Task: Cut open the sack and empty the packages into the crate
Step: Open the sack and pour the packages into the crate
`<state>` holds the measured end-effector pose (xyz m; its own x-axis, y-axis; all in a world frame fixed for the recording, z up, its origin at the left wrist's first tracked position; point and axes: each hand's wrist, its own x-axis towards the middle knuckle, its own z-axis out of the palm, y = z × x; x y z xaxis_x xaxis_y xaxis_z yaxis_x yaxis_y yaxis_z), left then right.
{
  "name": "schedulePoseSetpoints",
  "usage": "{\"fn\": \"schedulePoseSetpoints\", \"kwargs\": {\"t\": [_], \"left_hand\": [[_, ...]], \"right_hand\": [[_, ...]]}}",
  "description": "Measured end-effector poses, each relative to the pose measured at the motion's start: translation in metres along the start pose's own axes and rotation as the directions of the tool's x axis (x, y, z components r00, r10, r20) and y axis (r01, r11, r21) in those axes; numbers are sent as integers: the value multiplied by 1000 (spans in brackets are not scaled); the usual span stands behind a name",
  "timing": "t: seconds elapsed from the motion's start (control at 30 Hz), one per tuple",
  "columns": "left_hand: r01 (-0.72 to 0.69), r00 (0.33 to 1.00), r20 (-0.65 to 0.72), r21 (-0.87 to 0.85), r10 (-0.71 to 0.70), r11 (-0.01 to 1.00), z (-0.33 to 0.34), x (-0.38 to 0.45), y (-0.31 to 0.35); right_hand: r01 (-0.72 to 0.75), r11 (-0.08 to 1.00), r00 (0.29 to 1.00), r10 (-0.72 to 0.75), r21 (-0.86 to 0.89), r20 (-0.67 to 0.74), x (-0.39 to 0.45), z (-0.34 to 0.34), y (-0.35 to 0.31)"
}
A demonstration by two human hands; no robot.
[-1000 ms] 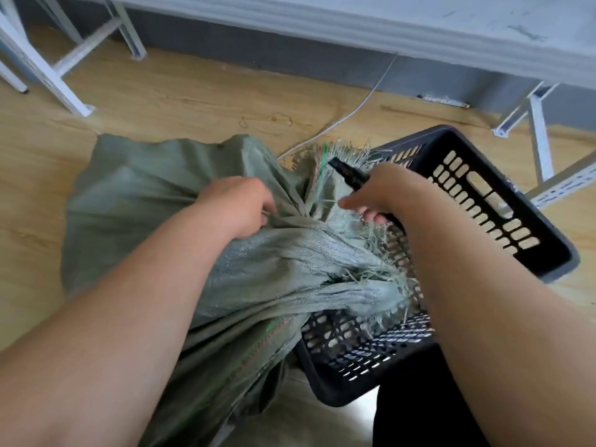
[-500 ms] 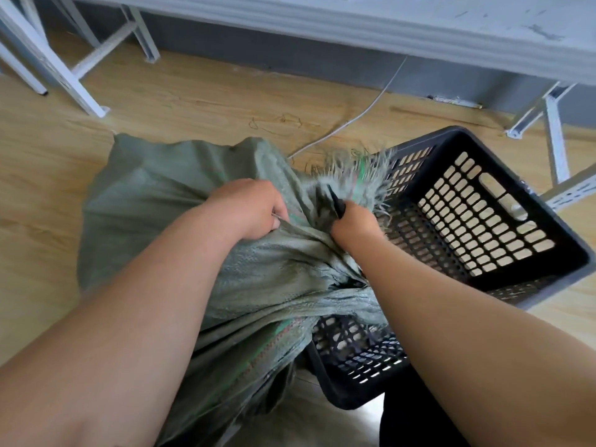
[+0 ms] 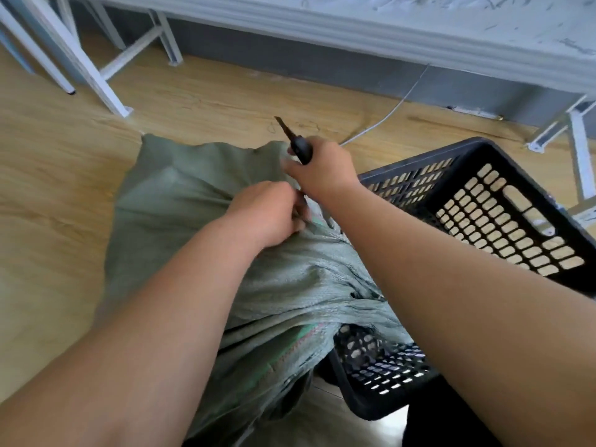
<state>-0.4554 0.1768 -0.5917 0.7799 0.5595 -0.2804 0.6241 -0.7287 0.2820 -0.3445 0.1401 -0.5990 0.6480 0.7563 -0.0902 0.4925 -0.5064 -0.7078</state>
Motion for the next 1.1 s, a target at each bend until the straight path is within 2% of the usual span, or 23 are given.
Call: {"fn": "schedulePoseSetpoints", "kwargs": {"t": [0.1, 0.2, 0.23, 0.27, 0.3, 0.33, 0.37, 0.4, 0.43, 0.47, 0.5, 0.53, 0.63, 0.7, 0.8, 0.87, 0.93, 1.0, 1.07, 1.1], "left_hand": [[9, 999, -30, -99, -12, 995, -2, -7, -17], [-43, 996, 67, -280, 64, 959, -14, -19, -44], [-40, 997, 50, -364, 62, 930, -18, -20, -58], [-19, 1000, -24, -461, 8, 887, -20, -20, -75], [23, 983, -140, -559, -122, 829, -22, -17, -94], [88, 914, -260, -622, -311, 778, -22, -11, -114], [188, 794, -349, -639, -499, 746, -23, -6, -133], [320, 672, -373, -633, -640, 705, -24, -1, -148], [457, 596, -321, -618, -736, 640, -25, 4, -160], [559, 573, -231, -591, -787, 581, -26, 10, -168], [615, 589, -152, -552, -793, 563, -27, 15, -173], [636, 628, -105, -501, -771, 587, -30, 20, -176], [573, 749, -101, -396, -654, 717, -33, 27, -184], [517, 771, -161, -407, -616, 753, -32, 27, -188], [485, 707, -293, -462, -644, 743, -24, 24, -189], [442, 646, -367, -535, -669, 720, -20, 24, -186], [358, 613, -402, -625, -680, 693, -21, 21, -180], [278, 590, -442, -675, -676, 684, -22, 12, -167], [201, 561, -490, -701, -667, 684, -22, -3, -147], [150, 555, -515, -711, -654, 687, -24, -12, -134]], "right_hand": [[33, 986, 989, -9, -162, 150, 19, 22, -31], [30, 902, 963, 89, -430, 254, 27, 40, -34], [27, 879, 960, 109, -475, 257, 24, 44, -31], [12, 875, 959, 127, -485, 252, 23, 47, -25], [-8, 877, 963, 137, -480, 233, 22, 50, -19], [-35, 885, 965, 151, -464, 216, 21, 50, -14], [-58, 896, 967, 160, -441, 196, 20, 49, -9], [-72, 906, 970, 161, -418, 182, 21, 49, -6], [-74, 910, 972, 158, -408, 174, 21, 46, -4], [-77, 914, 971, 161, -399, 180, 22, 44, -4], [-76, 916, 970, 159, -393, 185, 22, 41, -6], [-77, 917, 967, 164, -390, 194, 23, 39, -9], [-124, 914, 962, 206, -386, 180, 27, 37, -20], [-148, 929, 973, 199, -338, 120, 34, 42, -30], [-26, 973, 999, 32, -229, 20, 44, 55, -53], [68, 989, 993, -55, -132, 103, 49, 62, -75], [42, 999, 967, -45, 16, 250, 52, 65, -95], [-6, 994, 947, -30, 111, 321, 54, 61, -115], [-38, 993, 935, -3, 109, 355, 59, 52, -132], [-43, 998, 923, 20, 52, 385, 60, 47, -140]]}}
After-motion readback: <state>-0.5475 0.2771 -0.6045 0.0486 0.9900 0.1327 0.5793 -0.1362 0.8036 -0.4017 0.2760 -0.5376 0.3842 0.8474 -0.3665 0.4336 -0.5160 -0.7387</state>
